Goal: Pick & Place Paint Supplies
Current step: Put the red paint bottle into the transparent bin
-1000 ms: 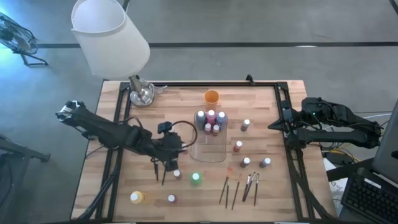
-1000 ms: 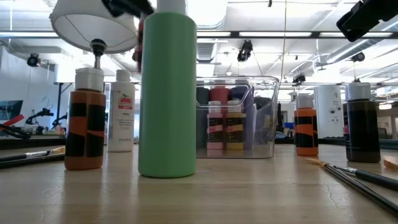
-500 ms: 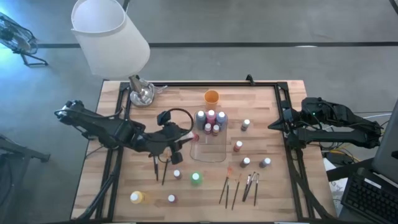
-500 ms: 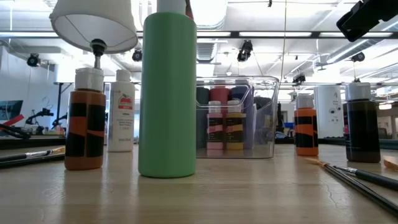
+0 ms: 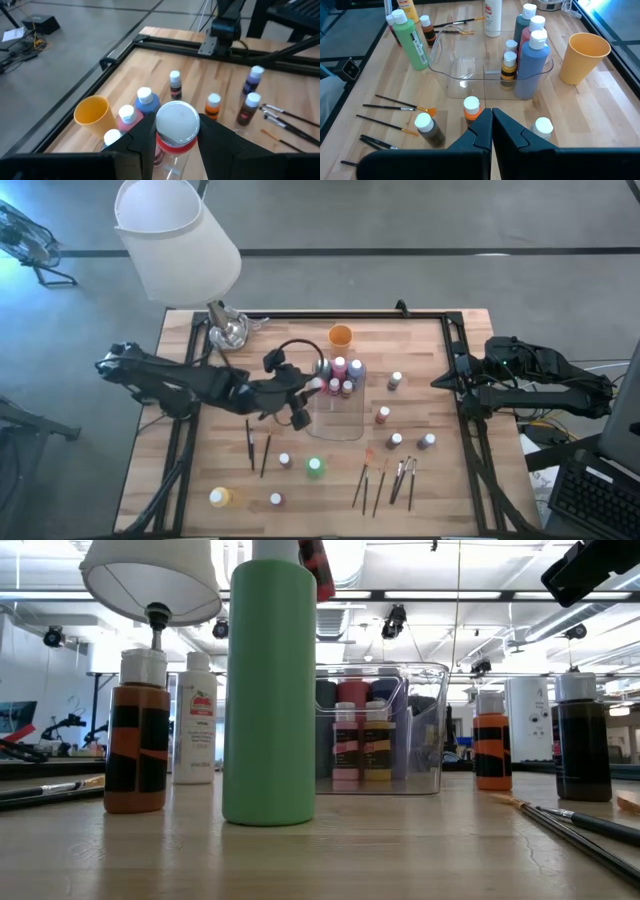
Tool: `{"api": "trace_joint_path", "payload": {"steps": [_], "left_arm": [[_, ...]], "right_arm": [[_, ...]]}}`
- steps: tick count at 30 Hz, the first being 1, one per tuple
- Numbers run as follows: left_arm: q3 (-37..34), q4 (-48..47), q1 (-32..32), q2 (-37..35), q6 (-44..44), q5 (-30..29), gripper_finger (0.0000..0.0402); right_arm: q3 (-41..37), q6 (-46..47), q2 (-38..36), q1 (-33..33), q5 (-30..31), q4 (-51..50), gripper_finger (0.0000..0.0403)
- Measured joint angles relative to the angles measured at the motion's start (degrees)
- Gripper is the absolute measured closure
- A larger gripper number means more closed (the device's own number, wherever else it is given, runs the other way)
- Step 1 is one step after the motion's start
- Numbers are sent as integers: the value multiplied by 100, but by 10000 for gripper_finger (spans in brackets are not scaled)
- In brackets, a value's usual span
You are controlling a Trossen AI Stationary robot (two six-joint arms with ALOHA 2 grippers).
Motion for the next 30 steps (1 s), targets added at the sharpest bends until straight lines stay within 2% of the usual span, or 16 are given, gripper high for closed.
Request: {"api": "trace_joint_path", "payload": {"steps": [10,30], "left_arm": [[17,22,296,523,-74,188,276],[-9,43,453,1272,-460,184,276]], "right_arm": [[0,0,0,0,1,-2,394],[0,0,0,0,1,0,394]]}}
